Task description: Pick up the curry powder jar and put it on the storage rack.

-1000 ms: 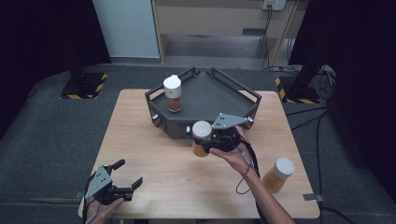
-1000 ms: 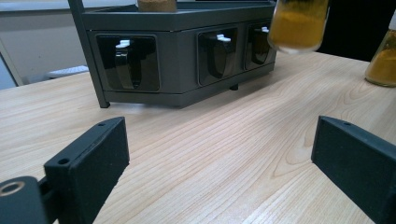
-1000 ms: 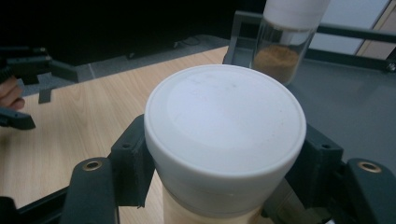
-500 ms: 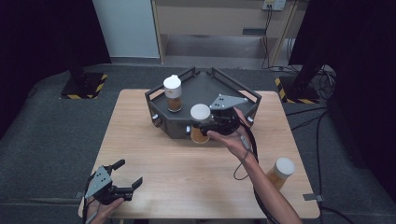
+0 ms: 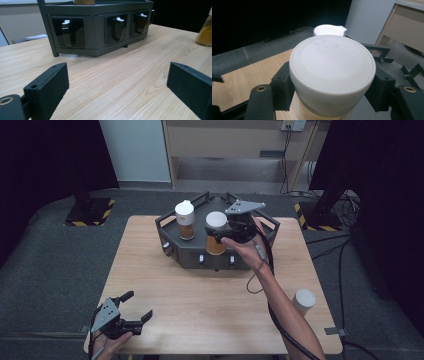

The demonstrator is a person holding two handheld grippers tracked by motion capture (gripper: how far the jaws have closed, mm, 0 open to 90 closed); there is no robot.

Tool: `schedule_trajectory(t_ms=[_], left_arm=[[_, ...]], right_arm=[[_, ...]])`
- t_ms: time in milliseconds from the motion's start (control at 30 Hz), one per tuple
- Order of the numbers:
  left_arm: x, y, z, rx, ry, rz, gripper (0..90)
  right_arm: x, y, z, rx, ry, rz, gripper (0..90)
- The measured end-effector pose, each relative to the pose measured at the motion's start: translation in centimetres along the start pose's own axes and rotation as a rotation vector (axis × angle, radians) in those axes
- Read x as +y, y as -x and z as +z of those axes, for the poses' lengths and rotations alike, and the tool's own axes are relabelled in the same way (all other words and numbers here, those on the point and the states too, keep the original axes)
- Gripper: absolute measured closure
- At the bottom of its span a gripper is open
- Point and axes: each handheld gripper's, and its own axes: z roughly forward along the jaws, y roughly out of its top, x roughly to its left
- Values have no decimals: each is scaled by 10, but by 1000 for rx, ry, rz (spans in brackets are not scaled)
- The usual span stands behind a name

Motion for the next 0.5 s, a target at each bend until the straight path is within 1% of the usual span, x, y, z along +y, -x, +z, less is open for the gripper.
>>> schedule_trajectory(t_ms=[167, 233, 333, 500], left_arm=[[0, 0, 0, 0, 0, 0, 31], [0, -1, 0, -2, -1, -5, 31], [0, -1, 0, -7, 1, -8, 31], [-1, -1, 0, -3, 2, -12, 31]], right_arm=[[7, 7, 6, -23, -1, 13, 338], [12, 10, 10, -30, -10, 21, 338], [16, 12, 15, -45, -12, 25, 338], [16, 16, 25, -72, -6, 49, 338]])
